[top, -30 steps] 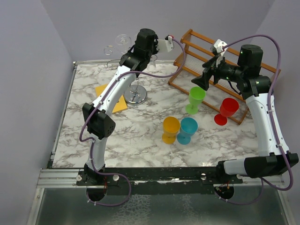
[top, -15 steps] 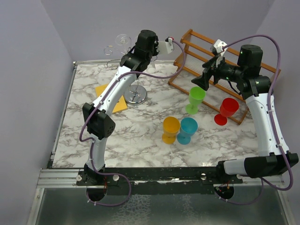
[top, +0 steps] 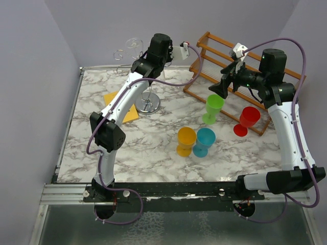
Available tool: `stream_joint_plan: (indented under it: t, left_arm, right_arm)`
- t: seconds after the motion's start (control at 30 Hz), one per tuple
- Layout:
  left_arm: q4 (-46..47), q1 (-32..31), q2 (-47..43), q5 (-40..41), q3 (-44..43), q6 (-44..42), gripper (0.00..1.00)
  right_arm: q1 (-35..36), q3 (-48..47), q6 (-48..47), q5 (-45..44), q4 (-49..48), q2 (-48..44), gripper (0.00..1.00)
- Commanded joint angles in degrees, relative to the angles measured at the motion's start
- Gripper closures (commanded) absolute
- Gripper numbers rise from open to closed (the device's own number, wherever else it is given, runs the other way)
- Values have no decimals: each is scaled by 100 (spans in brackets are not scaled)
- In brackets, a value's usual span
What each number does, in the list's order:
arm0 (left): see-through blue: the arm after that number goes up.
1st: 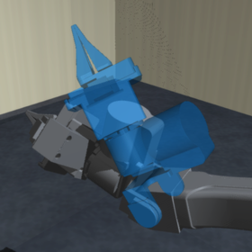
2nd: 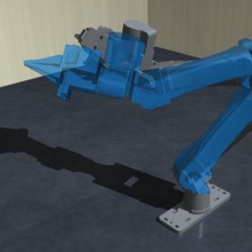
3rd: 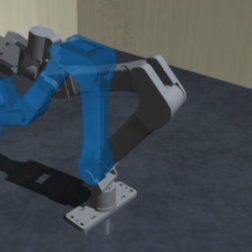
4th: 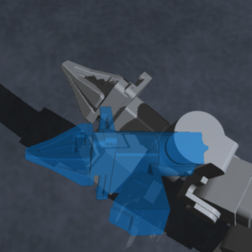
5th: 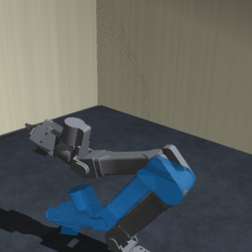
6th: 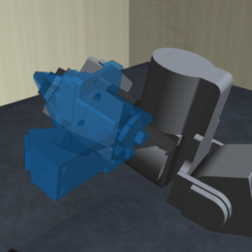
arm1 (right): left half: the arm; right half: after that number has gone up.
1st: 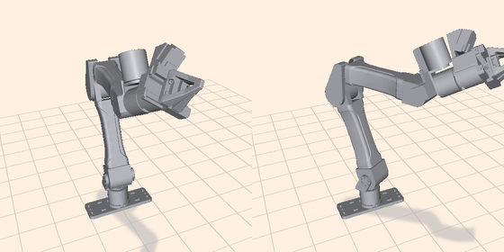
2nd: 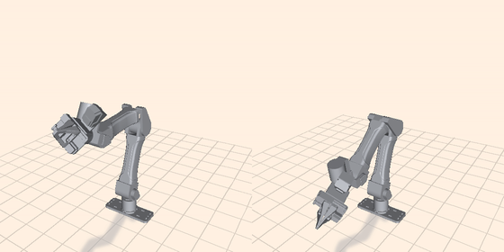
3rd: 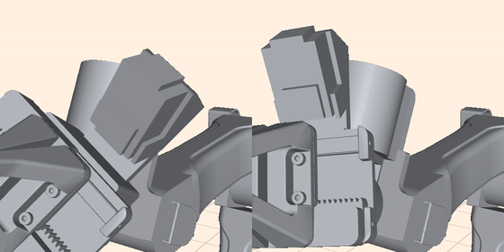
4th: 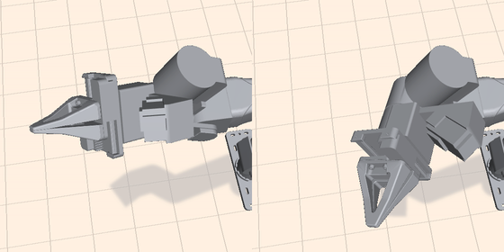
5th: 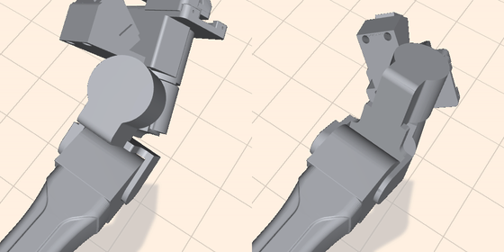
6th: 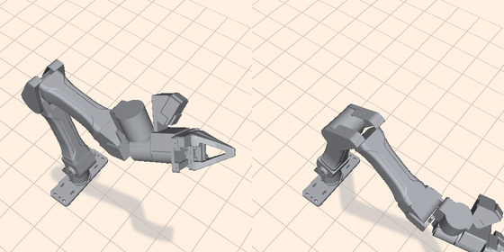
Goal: Place the wine glass upside down on the wine glass rack
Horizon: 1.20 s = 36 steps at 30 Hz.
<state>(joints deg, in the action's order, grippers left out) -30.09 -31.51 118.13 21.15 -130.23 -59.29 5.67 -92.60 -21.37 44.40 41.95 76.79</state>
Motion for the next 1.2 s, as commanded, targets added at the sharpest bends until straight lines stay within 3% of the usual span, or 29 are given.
stream_joint_plan:
  t: [0.0, 1.17]
  left_arm:
    - [14, 17, -366, 97, 102, 125, 79]
    - [47, -13, -897, -179, 603, 185, 58]
  right_arm:
    - [14, 52, -102, -28, -166, -165, 5]
    - [17, 99, -97, -81, -205, -141, 5]
